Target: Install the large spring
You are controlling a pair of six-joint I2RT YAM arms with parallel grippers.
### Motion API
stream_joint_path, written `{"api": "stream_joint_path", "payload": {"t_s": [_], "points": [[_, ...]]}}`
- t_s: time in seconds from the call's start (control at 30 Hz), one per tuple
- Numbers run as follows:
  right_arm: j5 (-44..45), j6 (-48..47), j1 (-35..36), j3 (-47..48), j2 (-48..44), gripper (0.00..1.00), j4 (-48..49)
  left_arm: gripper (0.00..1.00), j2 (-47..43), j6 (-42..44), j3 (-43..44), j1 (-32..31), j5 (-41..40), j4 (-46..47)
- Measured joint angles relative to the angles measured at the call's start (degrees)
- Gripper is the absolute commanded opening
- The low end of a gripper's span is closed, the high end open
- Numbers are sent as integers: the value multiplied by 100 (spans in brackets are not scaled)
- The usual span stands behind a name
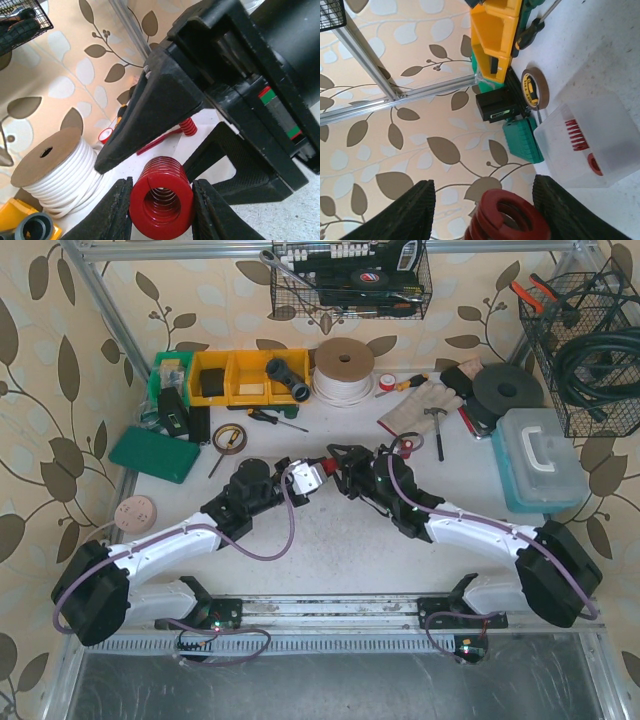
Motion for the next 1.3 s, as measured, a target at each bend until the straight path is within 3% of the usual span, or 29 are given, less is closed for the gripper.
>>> {"api": "stream_joint_path", "payload": {"t_s": [0.1,0.23,0.27,0.37,0.43,0.47,0.63,0.73,0.83,1.1,1.3], "points": [[-48,125,7,-2,118,42,251,0,4,20,-26,-4,42,59],[-15,258,33,-127,142,5,505,0,7,103,-28,-4,96,109],[9,258,17,-173,127,0,579,0,7,133,-59,-2,87,116],[127,243,42,-323,55,0,697,3,7,138,-120,-9,81,162],[212,153,66,-374,-74,0,627,28,7,122,-131,-48,15,179],[271,31,81,-380,-170,0,542,35,7,98,-131,-81,-39,197],[710,-1021,118,-378,-787,0,50,40,4,-369,11,-223,-507,-94],[1049,-1794,76,-365,-1246,0,-72,61,57,-761,109,-52,-1054,-590],[1381,-2835,76,-289,-1517,0,-153,71,162,-1108,249,48,-1373,-988],[2520,-6763,13,387,-1401,0,-435,80,295,-2339,695,304,-1561,-2153],[2308,-8308,-767,299,-557,0,-337,81,254,-3248,723,811,-1567,-2771]]}}
